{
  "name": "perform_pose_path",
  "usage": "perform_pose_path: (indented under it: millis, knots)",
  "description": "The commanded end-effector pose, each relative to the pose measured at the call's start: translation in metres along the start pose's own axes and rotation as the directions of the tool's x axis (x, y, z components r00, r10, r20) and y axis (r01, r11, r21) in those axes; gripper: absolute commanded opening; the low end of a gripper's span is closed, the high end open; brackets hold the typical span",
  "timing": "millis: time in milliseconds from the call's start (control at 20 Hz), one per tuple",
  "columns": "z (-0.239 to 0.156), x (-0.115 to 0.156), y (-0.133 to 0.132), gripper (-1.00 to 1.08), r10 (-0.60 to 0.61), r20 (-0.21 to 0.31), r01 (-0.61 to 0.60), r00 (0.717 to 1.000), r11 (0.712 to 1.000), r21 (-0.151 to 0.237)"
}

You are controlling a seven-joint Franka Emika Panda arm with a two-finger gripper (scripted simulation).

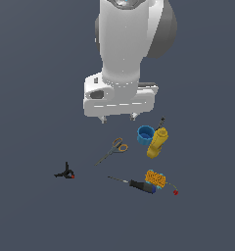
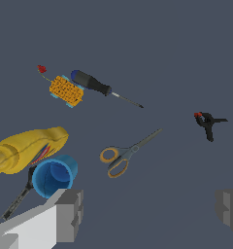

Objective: Pick up a designated object from a clutter of objects.

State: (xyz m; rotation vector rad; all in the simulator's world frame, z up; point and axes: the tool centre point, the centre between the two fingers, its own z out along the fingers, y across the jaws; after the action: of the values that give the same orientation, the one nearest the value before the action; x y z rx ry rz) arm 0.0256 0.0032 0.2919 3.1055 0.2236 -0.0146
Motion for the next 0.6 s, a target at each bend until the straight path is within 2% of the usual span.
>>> perform_pose_path:
  millis: [0, 250, 550]
  knots:
    - [0.007, 0.008, -0.001, 1.0, -0.051, 0.001, 0.051, 0.999, 0.999, -0.004]
    - [0.028, 0.028, -0.004, 1.0, -0.182, 0.003, 0.182, 0.983, 0.983, -0.01]
    - [0.058, 0.054, -0.008, 1.0, -0.355, 0.007, 0.355, 0.935, 0.935, -0.014]
